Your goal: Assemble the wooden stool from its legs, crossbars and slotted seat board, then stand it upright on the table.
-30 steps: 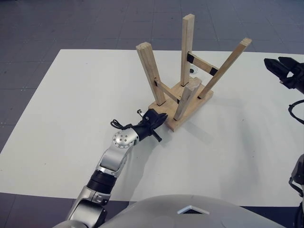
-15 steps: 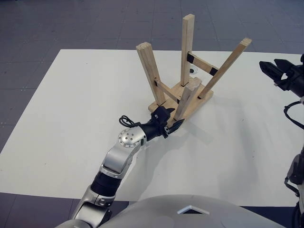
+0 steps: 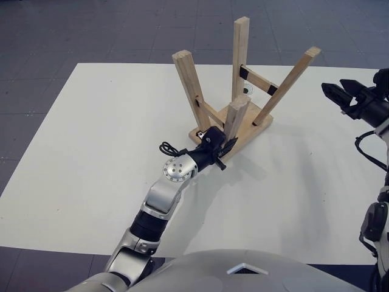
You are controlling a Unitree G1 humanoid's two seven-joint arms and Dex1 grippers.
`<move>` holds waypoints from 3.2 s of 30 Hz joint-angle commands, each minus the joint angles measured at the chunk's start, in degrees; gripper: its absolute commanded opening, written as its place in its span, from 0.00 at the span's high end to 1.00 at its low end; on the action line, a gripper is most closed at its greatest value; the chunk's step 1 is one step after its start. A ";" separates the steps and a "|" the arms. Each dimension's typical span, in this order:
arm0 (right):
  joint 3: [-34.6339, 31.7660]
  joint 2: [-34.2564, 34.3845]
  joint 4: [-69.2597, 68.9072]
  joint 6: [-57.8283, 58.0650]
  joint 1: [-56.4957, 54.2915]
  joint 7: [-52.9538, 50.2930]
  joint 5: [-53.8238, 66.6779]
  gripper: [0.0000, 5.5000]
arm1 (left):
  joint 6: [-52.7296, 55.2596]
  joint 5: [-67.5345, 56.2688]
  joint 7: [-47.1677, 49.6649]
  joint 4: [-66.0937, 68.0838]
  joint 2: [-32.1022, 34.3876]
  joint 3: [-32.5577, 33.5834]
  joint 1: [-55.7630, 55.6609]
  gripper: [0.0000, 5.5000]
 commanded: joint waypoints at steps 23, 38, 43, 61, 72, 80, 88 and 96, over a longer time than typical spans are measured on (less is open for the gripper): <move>27.26 -4.36 -17.49 -18.61 13.22 25.68 -14.13 0.26 | -23.54 -16.68 -45.35 8.57 20.35 9.21 -0.21 0.80; 28.27 0.15 -26.03 -11.70 12.16 24.18 -10.71 0.71 | -24.81 -15.59 -45.63 8.39 18.88 8.65 1.56 0.80; 28.06 1.21 -27.20 -9.78 12.08 23.34 -9.88 0.78 | -25.01 -16.26 -46.64 8.65 19.25 8.64 1.88 0.80; 22.71 -2.17 -43.57 41.00 5.08 21.16 10.46 0.78 | 34.61 -32.39 -32.90 -2.38 24.42 13.40 -6.83 0.80; 18.55 3.15 -35.76 58.84 -5.72 18.95 18.61 0.71 | 45.99 -41.32 -37.22 1.84 25.71 15.55 -13.85 0.70; 20.28 1.27 -31.59 56.32 -6.35 18.24 19.22 0.44 | 46.58 -42.19 -36.11 6.49 25.33 17.36 -14.61 0.46; 22.92 -4.10 -27.15 50.14 -3.62 19.24 16.33 0.18 | 44.86 -39.93 -36.31 13.32 27.75 19.06 -18.23 0.23; 25.20 -7.26 -22.25 41.90 -1.66 20.13 12.56 0.00 | 42.73 -38.82 -39.24 19.16 30.02 21.60 -20.87 0.15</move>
